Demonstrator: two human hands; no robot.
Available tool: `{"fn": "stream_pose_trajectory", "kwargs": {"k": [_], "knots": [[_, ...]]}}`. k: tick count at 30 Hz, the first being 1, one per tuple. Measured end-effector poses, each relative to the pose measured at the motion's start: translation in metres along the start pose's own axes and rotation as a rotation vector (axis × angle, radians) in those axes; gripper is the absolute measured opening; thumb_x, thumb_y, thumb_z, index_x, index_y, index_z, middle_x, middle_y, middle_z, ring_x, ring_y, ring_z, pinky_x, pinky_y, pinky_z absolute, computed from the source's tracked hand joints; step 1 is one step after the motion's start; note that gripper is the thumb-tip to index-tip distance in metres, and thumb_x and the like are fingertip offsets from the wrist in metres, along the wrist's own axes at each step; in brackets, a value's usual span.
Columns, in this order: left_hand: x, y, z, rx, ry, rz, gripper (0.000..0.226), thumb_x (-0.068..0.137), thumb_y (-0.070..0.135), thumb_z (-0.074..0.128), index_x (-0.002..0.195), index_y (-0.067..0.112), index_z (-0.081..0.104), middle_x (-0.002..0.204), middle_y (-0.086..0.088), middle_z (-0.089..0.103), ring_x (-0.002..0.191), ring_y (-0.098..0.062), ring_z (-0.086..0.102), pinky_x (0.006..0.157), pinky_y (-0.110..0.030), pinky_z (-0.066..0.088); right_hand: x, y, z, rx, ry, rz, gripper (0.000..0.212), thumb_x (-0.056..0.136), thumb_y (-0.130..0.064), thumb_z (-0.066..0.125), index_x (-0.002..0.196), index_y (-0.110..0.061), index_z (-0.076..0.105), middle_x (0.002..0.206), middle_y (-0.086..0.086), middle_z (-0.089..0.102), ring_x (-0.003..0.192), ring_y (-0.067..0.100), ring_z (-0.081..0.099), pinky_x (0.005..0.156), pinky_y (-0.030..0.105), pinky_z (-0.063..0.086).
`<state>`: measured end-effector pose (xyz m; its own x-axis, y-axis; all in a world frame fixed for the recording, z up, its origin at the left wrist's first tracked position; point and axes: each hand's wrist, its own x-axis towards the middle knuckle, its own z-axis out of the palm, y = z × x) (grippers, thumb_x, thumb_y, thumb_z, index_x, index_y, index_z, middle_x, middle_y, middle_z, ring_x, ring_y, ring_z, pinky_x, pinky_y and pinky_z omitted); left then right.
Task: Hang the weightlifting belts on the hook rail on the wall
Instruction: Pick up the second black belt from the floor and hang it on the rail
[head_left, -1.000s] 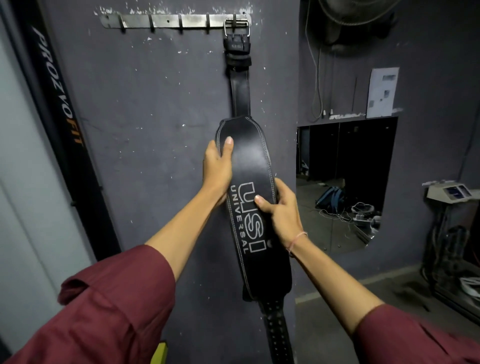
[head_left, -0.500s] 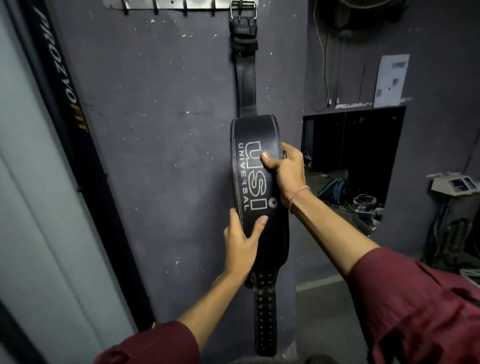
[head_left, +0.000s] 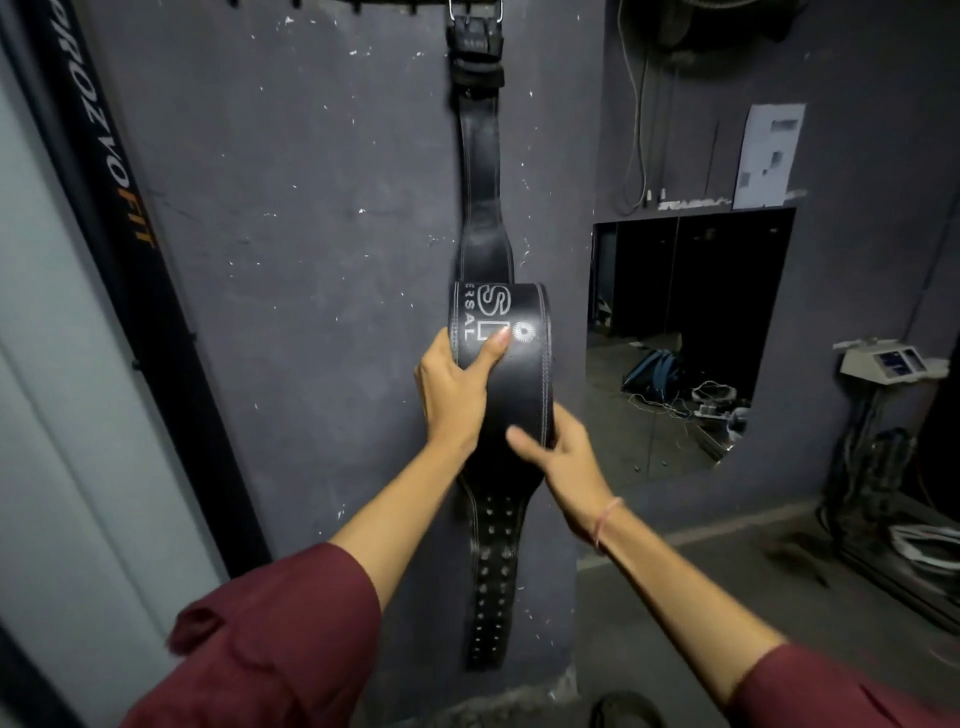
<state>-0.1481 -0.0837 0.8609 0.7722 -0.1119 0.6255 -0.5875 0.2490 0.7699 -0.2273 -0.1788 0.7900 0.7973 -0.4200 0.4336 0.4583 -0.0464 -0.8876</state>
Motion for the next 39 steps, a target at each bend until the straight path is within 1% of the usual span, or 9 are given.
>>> {"fn": "stream_pose_trajectory", "kwargs": {"k": [5, 8, 13, 19, 23, 29, 31, 34, 39], "knots": [[0.006, -0.001, 0.003, -0.001, 0.083, -0.007, 0.026, 0.085, 0.029, 0.078, 0.1, 0.008, 0.072, 0.094, 0.001, 0.077, 0.087, -0.01, 0.07, 0.087, -0.035, 0.057, -0.058, 0.074, -0.017, -0.117, 0.017, 0.248, 0.018, 0.093, 0.0, 0.063, 0.109, -0.003, 0.07, 0.106, 0.013, 0.076, 0.103, 0.028, 0.071, 0.099, 0.055, 0.051], [0.011, 0.001, 0.002, -0.008, 0.084, 0.013, 0.027, 0.086, 0.031, 0.076, 0.101, 0.009, 0.071, 0.096, 0.001, 0.076, 0.092, -0.014, 0.071, 0.089, -0.036, 0.056, -0.043, 0.047, -0.008, -0.102, 0.067, 0.159, 0.016, 0.09, 0.0, 0.066, 0.09, -0.013, 0.075, 0.088, 0.0, 0.078, 0.085, 0.01, 0.072, 0.083, 0.043, 0.057], [0.019, 0.013, 0.001, 0.027, 0.103, 0.046, 0.03, 0.089, 0.036, 0.072, 0.102, 0.01, 0.07, 0.096, 0.002, 0.075, 0.089, -0.008, 0.069, 0.084, -0.026, 0.054, 0.002, -0.02, 0.007, -0.024, 0.021, -0.103, 0.033, 0.09, 0.001, 0.067, 0.122, -0.003, 0.064, 0.117, 0.007, 0.073, 0.11, 0.018, 0.069, 0.092, 0.026, 0.054], [0.012, 0.006, -0.004, 0.144, -0.01, 0.101, 0.037, 0.094, 0.043, 0.063, 0.085, 0.007, 0.066, 0.078, 0.001, 0.07, 0.07, -0.007, 0.061, 0.07, -0.027, 0.05, -0.027, 0.013, 0.009, -0.021, -0.01, 0.021, 0.031, 0.091, -0.001, 0.066, 0.121, -0.008, 0.065, 0.117, 0.007, 0.073, 0.11, 0.018, 0.069, 0.1, 0.038, 0.054], [0.008, 0.002, -0.005, 0.229, 0.028, 0.136, 0.052, 0.099, 0.042, 0.055, 0.069, 0.002, 0.045, 0.059, 0.004, 0.041, 0.056, -0.007, 0.035, 0.056, -0.031, 0.035, 0.0, -0.017, 0.013, 0.068, -0.021, -0.06, 0.03, 0.101, -0.013, 0.053, 0.13, -0.008, 0.059, 0.127, 0.004, 0.068, 0.119, 0.016, 0.063, 0.103, 0.029, 0.049], [-0.013, -0.006, -0.008, 0.233, 0.027, 0.146, 0.038, 0.102, 0.037, 0.053, 0.078, 0.007, 0.055, 0.063, 0.009, 0.054, 0.058, -0.007, 0.046, 0.063, -0.042, 0.047, 0.069, -0.087, 0.017, 0.219, 0.027, 0.044, 0.023, 0.094, -0.009, 0.062, 0.111, 0.007, 0.065, 0.095, 0.016, 0.075, 0.083, 0.025, 0.074, 0.071, 0.032, 0.059], [-0.017, -0.008, -0.011, 0.176, 0.041, 0.101, 0.027, 0.101, 0.037, 0.053, 0.095, 0.013, 0.064, 0.083, 0.008, 0.07, 0.076, -0.005, 0.065, 0.076, -0.039, 0.056, 0.072, -0.085, 0.025, 0.18, 0.018, 0.034, 0.026, 0.091, -0.003, 0.064, 0.113, 0.011, 0.062, 0.099, 0.021, 0.073, 0.086, 0.029, 0.072, 0.075, 0.034, 0.059], [-0.013, -0.008, -0.017, 0.153, -0.002, -0.051, 0.028, 0.101, 0.04, 0.052, 0.102, 0.017, 0.068, 0.095, 0.009, 0.073, 0.093, -0.007, 0.069, 0.089, -0.039, 0.057, 0.069, -0.078, 0.034, 0.207, 0.052, -0.007, 0.03, 0.088, 0.003, 0.066, 0.116, 0.009, 0.057, 0.099, 0.018, 0.072, 0.085, 0.026, 0.072, 0.075, 0.034, 0.059], [0.038, 0.014, -0.01, -0.127, -0.08, -0.571, 0.045, 0.09, 0.046, 0.067, 0.102, 0.003, 0.063, 0.098, -0.017, 0.075, 0.079, -0.028, 0.074, 0.073, -0.046, 0.062, 0.049, -0.068, 0.029, 0.159, 0.02, -0.003, 0.037, 0.086, 0.007, 0.067, 0.121, 0.005, 0.055, 0.1, 0.013, 0.072, 0.087, 0.022, 0.071, 0.076, 0.035, 0.061]]}}
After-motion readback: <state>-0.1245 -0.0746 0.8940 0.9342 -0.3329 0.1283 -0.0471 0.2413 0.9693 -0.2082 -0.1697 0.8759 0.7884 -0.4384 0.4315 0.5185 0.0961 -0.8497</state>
